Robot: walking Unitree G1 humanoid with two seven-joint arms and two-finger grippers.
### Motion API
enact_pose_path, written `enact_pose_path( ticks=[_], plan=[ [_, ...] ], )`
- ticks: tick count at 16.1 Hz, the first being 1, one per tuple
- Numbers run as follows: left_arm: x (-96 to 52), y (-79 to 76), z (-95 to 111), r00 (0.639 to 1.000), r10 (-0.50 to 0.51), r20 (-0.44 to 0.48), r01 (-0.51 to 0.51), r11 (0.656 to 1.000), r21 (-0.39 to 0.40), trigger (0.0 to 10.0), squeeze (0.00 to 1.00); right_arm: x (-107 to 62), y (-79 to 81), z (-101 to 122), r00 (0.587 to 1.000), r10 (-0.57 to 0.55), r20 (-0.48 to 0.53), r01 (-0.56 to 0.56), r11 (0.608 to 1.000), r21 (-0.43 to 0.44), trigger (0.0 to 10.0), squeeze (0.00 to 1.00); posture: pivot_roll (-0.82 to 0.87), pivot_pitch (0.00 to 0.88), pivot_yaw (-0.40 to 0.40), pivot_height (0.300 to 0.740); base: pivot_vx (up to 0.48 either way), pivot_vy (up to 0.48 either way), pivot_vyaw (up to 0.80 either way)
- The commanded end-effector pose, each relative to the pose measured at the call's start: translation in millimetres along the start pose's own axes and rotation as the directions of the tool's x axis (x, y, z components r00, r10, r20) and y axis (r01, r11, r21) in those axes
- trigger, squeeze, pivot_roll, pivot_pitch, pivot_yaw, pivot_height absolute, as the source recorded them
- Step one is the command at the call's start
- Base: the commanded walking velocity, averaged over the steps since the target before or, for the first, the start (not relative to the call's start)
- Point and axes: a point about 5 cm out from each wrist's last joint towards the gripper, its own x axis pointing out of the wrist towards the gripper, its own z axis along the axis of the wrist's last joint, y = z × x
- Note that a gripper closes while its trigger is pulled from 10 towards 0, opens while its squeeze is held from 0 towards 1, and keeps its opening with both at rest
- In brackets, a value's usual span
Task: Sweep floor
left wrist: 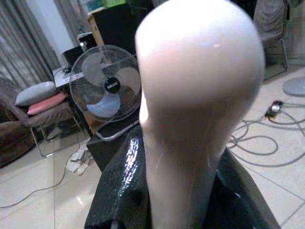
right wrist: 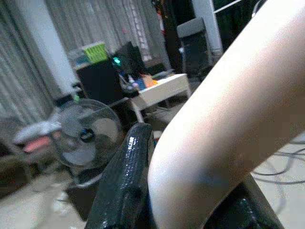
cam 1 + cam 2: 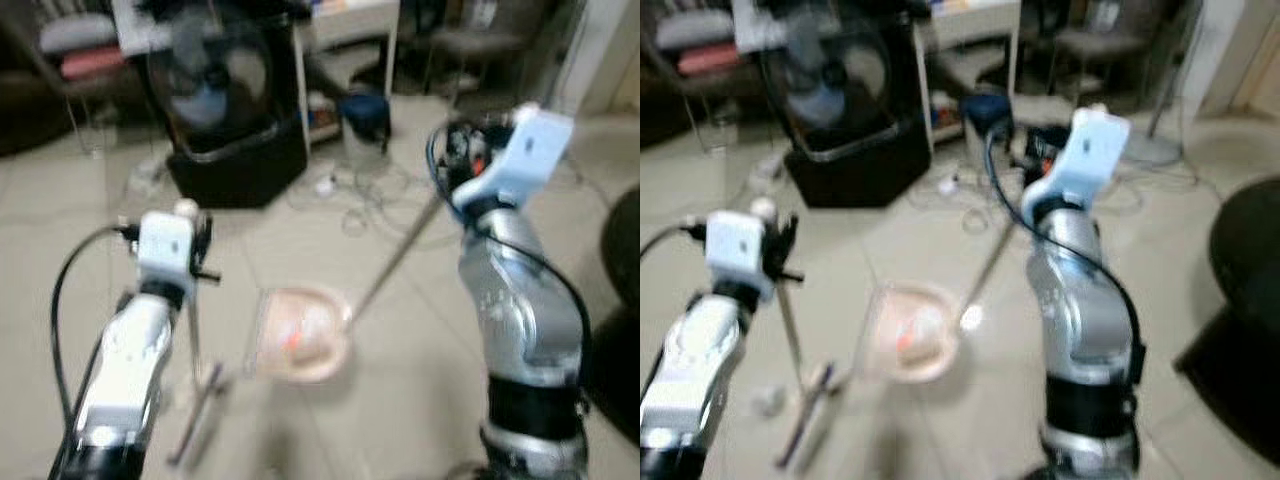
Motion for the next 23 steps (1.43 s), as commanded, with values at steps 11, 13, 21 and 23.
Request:
enact_pose_path(
  ticks=[11, 13, 21, 23],
  plan=[
    [-18.1, -10.1, -19.1, 0.999, -0.001, -0.052, 0.002, 1.0, 0.022, 10.0, 0.0, 8.4, 26.2, 33.4, 0.988, 0.144, 0.06, -0.146, 0.988, 0.04, 10.0, 0.0, -0.1, 0.0, 0.112, 0.74, 0.0, 0.0, 0.55],
    [-17.7, -11.0, -17.6, 0.999, 0.002, -0.045, 0.0, 0.999, 0.038, 10.0, 0.0, 10.8, 31.1, 35.3, 0.984, 0.167, 0.058, -0.169, 0.985, 0.043, 10.0, 0.0, -0.09, 0.0, 0.105, 0.74, 0.0, 0.0, 0.8],
    [-16.3, -16.3, -2.8, 0.999, 0.023, 0.025, -0.024, 0.998, 0.061, 10.0, 0.0, 21.3, 37.3, 40.6, 0.975, 0.216, 0.051, -0.219, 0.974, 0.053, 10.0, 0.0, -0.06, 0.0, 0.023, 0.74, 0.0, 0.0, 0.8],
    [-17.3, -14.0, 1.0, 0.998, 0.041, 0.041, -0.043, 0.997, 0.063, 10.0, 0.0, 23.7, 40.8, 42.1, 0.971, 0.234, 0.055, -0.237, 0.969, 0.064, 10.0, 0.0, -0.05, 0.0, 0.009, 0.74, 0.129, 0.0, 0.8]
  ],
)
